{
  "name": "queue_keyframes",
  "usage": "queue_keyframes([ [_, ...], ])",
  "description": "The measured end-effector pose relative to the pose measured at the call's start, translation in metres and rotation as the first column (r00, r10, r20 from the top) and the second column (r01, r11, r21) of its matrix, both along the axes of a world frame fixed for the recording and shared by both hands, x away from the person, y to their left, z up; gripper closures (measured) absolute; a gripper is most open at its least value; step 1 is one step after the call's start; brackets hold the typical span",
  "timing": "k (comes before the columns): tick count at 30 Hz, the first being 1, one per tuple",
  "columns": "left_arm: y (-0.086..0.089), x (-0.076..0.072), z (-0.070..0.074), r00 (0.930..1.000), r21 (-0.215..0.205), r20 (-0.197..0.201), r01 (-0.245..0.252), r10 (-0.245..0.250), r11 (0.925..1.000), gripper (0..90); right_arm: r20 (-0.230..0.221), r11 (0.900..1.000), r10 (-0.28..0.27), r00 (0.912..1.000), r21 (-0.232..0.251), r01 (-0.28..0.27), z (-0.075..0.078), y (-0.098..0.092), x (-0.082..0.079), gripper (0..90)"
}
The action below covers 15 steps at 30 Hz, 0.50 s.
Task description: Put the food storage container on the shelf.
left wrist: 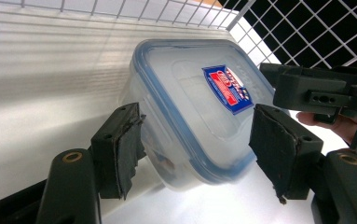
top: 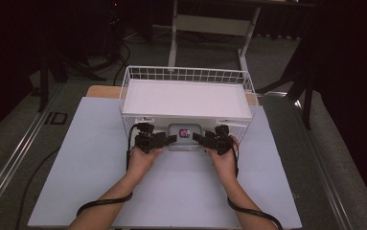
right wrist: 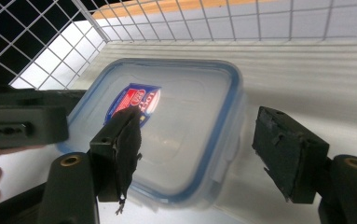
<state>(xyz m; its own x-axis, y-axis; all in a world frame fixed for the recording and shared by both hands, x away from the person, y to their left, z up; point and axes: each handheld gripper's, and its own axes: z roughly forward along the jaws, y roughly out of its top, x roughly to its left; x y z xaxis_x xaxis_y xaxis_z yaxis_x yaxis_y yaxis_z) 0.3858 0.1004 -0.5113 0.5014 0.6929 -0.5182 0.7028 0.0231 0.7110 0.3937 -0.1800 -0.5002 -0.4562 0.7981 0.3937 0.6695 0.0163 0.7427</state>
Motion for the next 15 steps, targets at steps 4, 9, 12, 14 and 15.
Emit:
queue_keyframes([
  [4, 0.002, -0.010, 0.002, 1.0000, 0.019, 0.001, 0.000, 0.000, 0.9998, 35.3, 0.043, 1.000, 0.012, 0.9990, 0.000, -0.012, -0.002, -0.007, -0.007, 31.9],
  [9, 0.006, -0.022, 0.006, 0.9992, 0.042, 0.014, 0.036, -0.037, 0.9985, 35.4, 0.033, 1.000, 0.026, 0.9991, -0.004, -0.026, -0.002, -0.011, -0.019, 31.9],
  [12, 0.008, -0.030, 0.010, 0.9987, 0.038, 0.019, 0.046, -0.047, 0.9982, 35.4, 0.046, 0.999, 0.034, 0.9984, -0.010, -0.033, 0.001, -0.013, -0.025, 31.9],
  [14, 0.009, -0.037, 0.013, 0.9977, 0.050, 0.037, 0.056, -0.057, 0.9972, 35.4, 0.049, 0.999, 0.041, 0.9979, -0.012, -0.041, 0.002, -0.014, -0.030, 31.9],
  [15, 0.009, -0.040, 0.015, 0.9967, 0.056, 0.044, 0.066, -0.068, 0.9962, 35.4, 0.052, 0.999, 0.049, 0.9974, -0.007, -0.049, 0.003, -0.014, -0.032, 31.9],
])
